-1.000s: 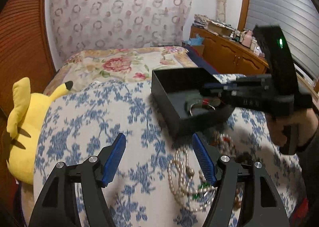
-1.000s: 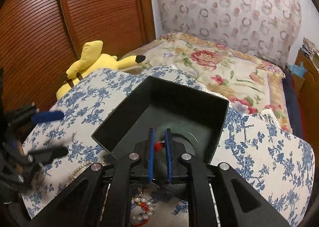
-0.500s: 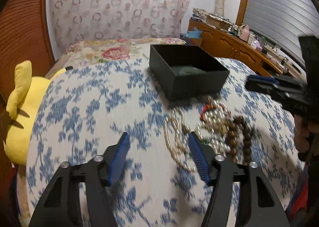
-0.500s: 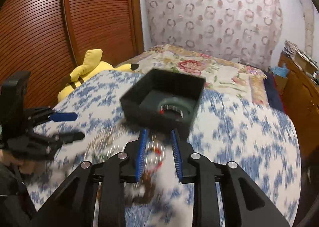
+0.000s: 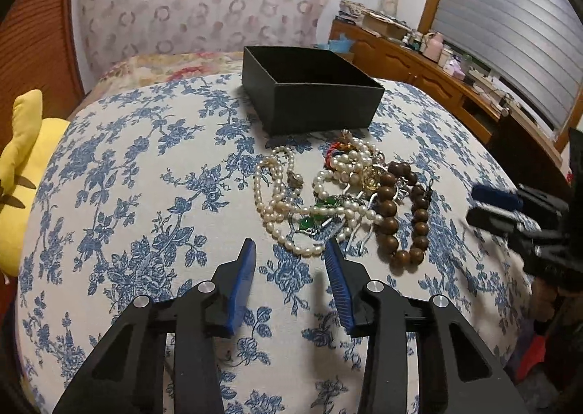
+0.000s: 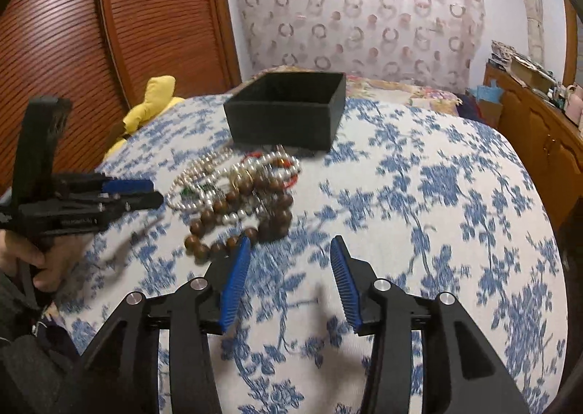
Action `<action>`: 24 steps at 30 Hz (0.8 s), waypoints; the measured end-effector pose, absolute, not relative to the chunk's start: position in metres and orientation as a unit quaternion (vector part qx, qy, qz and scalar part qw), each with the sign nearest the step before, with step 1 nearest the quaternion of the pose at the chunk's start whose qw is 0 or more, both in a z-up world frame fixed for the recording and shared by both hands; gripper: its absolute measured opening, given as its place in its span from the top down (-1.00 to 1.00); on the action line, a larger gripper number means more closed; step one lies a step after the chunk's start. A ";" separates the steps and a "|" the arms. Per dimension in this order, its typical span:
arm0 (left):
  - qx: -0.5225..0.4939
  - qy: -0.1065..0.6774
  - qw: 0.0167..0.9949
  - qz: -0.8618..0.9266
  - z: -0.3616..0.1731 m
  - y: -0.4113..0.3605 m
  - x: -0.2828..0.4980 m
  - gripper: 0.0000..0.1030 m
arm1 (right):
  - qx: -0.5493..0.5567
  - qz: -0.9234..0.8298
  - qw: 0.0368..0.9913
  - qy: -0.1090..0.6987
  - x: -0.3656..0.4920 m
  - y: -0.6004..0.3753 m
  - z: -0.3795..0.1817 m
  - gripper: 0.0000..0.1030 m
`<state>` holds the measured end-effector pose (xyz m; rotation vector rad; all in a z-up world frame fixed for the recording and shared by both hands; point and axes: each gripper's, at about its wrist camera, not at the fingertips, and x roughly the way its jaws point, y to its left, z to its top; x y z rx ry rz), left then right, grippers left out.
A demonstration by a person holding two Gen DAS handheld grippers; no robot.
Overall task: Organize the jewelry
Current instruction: 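Withdraw both open tools from the box back to the jewelry pile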
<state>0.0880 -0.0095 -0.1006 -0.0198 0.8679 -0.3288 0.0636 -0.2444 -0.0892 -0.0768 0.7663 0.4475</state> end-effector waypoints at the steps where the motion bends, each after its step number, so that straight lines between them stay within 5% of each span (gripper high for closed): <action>1: -0.012 0.419 0.894 -0.156 -0.101 -0.011 0.090 0.28 | -0.037 0.215 0.903 0.371 0.064 -0.245 -0.090 0.06; 13: 0.027 0.430 0.897 -0.100 -0.105 -0.020 0.108 0.58 | -0.057 0.209 0.907 0.362 0.058 -0.240 -0.098 0.06; 24: 0.038 0.430 0.899 -0.070 -0.105 0.003 0.114 0.58 | -0.061 0.206 0.908 0.360 0.058 -0.239 -0.099 0.06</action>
